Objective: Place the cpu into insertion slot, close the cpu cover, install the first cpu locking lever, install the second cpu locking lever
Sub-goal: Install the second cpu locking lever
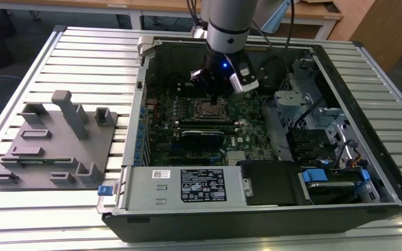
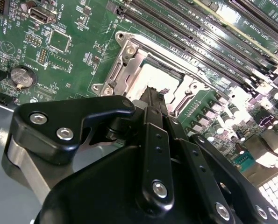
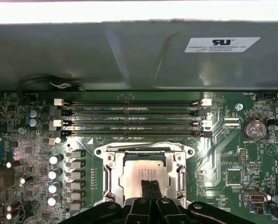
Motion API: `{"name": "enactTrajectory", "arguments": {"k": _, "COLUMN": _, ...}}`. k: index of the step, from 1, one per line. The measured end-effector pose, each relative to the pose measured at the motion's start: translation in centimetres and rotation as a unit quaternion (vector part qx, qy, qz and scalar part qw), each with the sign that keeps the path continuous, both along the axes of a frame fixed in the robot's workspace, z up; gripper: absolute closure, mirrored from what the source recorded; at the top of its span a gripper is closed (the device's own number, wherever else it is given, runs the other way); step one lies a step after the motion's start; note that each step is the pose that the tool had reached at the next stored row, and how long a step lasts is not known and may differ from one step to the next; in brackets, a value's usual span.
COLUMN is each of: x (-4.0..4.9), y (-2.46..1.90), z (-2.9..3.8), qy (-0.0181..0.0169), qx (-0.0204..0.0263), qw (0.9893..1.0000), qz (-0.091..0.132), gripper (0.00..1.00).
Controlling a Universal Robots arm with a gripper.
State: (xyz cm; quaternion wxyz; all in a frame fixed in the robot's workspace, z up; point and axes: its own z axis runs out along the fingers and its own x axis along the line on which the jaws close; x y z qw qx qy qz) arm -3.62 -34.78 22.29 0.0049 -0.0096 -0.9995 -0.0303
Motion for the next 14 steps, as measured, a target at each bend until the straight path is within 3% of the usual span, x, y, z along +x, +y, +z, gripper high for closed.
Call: {"name": "enactTrajectory", "arguments": {"k": 14, "x": 0.00, "y": 0.00, "z": 0.71, "qy": 0.0003, "qx": 0.0000, "qw": 1.0000, "qz": 0.000, "gripper": 0.90}}
